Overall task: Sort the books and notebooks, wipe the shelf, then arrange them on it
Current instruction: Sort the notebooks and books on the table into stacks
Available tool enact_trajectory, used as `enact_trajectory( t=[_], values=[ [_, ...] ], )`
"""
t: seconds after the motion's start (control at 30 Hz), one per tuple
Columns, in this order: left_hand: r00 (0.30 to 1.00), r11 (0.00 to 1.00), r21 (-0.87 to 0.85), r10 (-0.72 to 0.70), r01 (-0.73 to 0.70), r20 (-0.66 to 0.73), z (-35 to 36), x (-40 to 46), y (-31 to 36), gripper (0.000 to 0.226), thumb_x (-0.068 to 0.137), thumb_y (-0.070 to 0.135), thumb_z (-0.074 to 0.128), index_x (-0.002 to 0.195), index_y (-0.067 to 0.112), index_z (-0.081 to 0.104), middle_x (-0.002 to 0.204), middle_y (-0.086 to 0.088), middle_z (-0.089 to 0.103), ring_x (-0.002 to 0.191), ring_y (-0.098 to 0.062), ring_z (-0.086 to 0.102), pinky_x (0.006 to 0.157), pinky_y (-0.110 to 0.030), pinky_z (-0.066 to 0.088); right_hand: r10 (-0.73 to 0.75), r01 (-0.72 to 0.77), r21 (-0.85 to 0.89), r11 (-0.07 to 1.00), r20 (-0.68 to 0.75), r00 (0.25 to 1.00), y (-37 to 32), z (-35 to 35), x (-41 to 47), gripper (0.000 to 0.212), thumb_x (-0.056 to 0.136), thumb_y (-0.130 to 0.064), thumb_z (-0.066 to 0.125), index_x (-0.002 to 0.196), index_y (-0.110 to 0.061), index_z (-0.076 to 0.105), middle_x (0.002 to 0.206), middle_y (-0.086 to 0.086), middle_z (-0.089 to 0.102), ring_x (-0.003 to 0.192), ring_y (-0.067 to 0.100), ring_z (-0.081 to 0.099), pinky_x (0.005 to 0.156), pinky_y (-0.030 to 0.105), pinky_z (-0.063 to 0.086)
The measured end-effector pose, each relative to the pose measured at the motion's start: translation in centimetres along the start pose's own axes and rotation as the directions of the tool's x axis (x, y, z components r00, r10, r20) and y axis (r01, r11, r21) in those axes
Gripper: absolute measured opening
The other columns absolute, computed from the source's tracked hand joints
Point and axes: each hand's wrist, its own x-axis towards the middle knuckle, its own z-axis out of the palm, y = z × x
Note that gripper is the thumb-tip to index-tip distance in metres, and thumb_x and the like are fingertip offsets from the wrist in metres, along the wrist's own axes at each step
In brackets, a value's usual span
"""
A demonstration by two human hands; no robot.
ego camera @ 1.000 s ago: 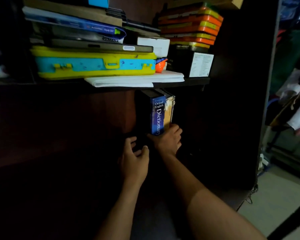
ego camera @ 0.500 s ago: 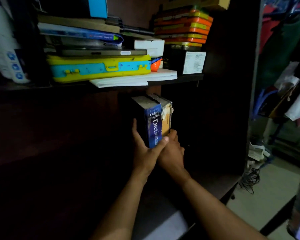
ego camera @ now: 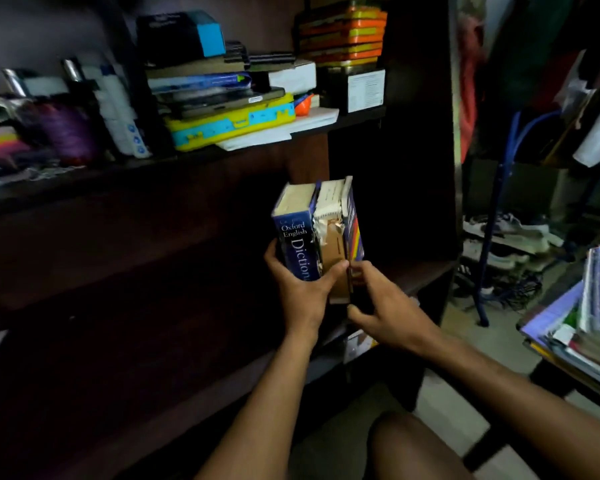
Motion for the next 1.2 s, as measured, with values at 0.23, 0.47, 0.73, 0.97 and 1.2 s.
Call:
enact_trajectory(
  t=[0.23, 0.47, 0.73, 0.97, 1.2],
  values=[
    [0.996, 0.996, -0.057, -0.069, 0.072, 0.057, -2.5, -1.7, 0.2, 0.099, 0.066, 0.018, 0.095, 0.145, 0.031, 0.037, 0.134, 0.007, 0.064, 0.117, -0.010, 0.066, 0.102, -0.048, 0.054, 0.166, -0.137, 0.162, 0.977, -0.181, 0.969, 1.2, -4.9, 3.4, 0.077, 0.079, -0.034, 0.086, 0.143, -0.018, 0.048, 0.131, -0.007, 0.053, 0.122, 0.006, 0.050, 0.103, 0.030, 0.044],
    [0.985, 0.995, -0.042, -0.086, 0.093, 0.152, -2.2, -2.2, 1.7, 0.083, 0.073, 0.026, 0.091, 0.141, 0.030, 0.044, 0.131, 0.003, 0.067, 0.119, -0.018, 0.066, 0.101, -0.046, 0.054, 0.257, -0.294, 0.488, 0.822, 0.141, 0.956, 1.9, -5.1, 3.8, 0.070, 0.071, -0.050, 0.088, 0.126, -0.019, 0.060, 0.118, 0.000, 0.074, 0.107, 0.013, 0.070, 0.090, 0.032, 0.057],
    [0.933, 0.962, -0.152, -0.168, 0.225, 0.320, 7.7, -6.0, 11.9, 0.033, 0.094, 0.025, 0.070, 0.118, 0.015, 0.049, 0.117, -0.012, 0.070, 0.094, -0.022, 0.072, 0.077, -0.039, 0.062, 0.410, -0.322, 0.577, 0.751, -0.026, 0.911, -6.1, -18.5, -5.5, 0.034, 0.093, -0.042, 0.068, 0.105, -0.011, 0.074, 0.098, 0.005, 0.079, 0.082, 0.016, 0.074, 0.076, 0.029, 0.056],
    [0.667, 0.933, -0.017, -0.244, 0.359, 0.704, 22.0, -15.7, 18.4, 0.028, 0.094, 0.035, 0.064, 0.101, 0.009, 0.074, 0.094, -0.014, 0.074, 0.068, -0.021, 0.069, 0.057, -0.027, 0.052, 0.662, -0.415, 0.657, 0.629, -0.173, 0.729, -6.5, -33.5, -21.3, 0.022, 0.093, -0.033, 0.065, 0.093, -0.013, 0.074, 0.084, 0.006, 0.078, 0.065, 0.020, 0.071, 0.071, 0.033, 0.056],
    [0.560, 0.911, 0.294, -0.410, 0.290, 0.720, 28.0, -17.5, 16.6, 0.044, 0.084, 0.037, 0.076, 0.114, 0.004, 0.069, 0.108, -0.027, 0.072, 0.070, -0.031, 0.069, 0.058, -0.034, 0.054, 0.760, -0.367, 0.744, 0.558, -0.282, 0.585, -1.0, -33.7, -25.0, 0.032, 0.096, -0.029, 0.068, 0.120, -0.008, 0.066, 0.079, 0.003, 0.078, 0.060, 0.016, 0.072, 0.048, 0.026, 0.055]
  ],
)
